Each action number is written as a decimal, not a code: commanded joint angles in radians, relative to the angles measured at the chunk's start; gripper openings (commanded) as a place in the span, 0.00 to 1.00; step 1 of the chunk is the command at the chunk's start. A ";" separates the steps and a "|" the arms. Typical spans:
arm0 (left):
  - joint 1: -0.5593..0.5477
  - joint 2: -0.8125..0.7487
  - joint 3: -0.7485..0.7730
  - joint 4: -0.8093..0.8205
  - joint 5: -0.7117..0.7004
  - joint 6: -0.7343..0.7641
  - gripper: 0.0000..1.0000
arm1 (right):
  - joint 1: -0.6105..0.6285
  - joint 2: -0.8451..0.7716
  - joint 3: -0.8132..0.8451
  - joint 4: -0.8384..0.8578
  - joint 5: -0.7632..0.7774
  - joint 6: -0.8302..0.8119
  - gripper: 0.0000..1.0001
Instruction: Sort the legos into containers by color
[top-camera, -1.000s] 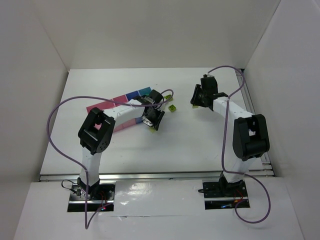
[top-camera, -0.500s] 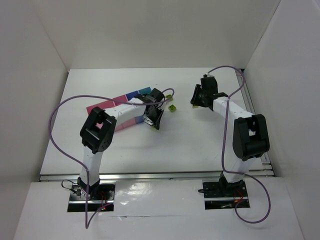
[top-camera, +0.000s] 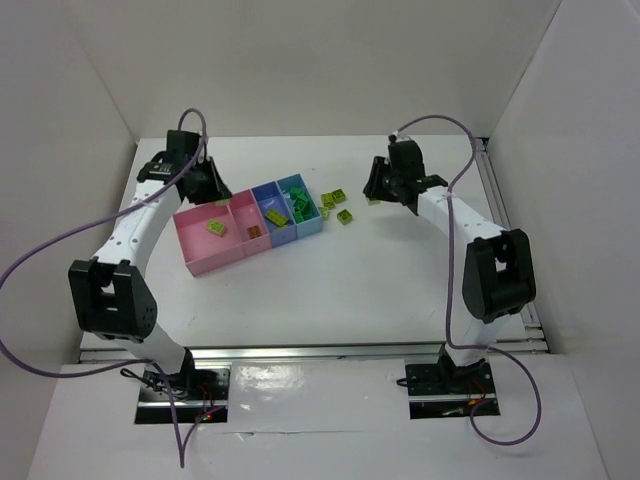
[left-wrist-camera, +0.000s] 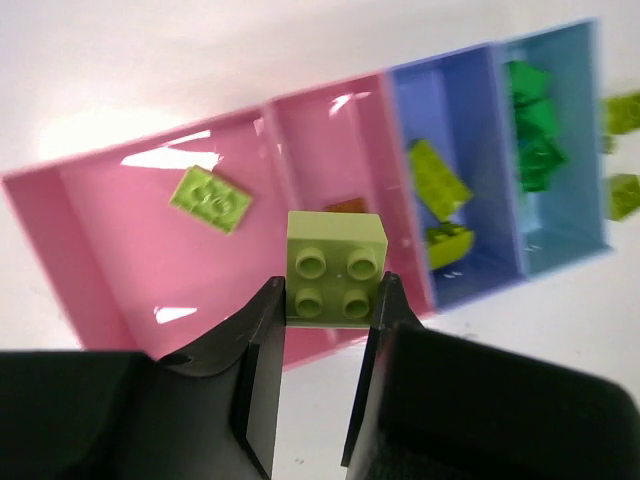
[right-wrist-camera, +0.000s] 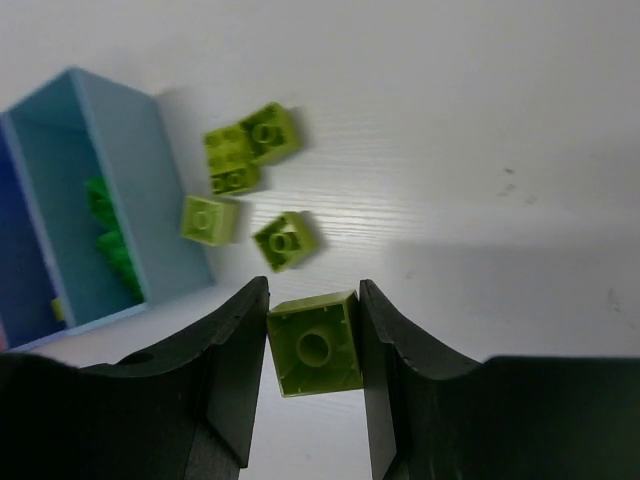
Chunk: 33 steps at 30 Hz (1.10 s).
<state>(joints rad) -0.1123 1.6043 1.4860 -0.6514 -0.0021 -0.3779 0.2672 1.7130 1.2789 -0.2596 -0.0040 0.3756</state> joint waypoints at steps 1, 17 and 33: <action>0.051 0.032 -0.084 -0.065 0.008 -0.088 0.18 | 0.067 0.017 0.132 0.046 -0.092 -0.035 0.14; 0.198 -0.053 -0.075 -0.091 -0.050 -0.168 1.00 | 0.454 0.460 0.700 0.002 -0.358 -0.178 0.17; 0.372 -0.288 -0.133 -0.160 -0.018 -0.449 1.00 | 0.603 0.726 1.058 0.028 -0.311 -0.164 0.96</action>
<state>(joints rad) 0.2562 1.3369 1.3670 -0.8097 -0.0700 -0.7963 0.8619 2.5397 2.3993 -0.2478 -0.3492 0.2180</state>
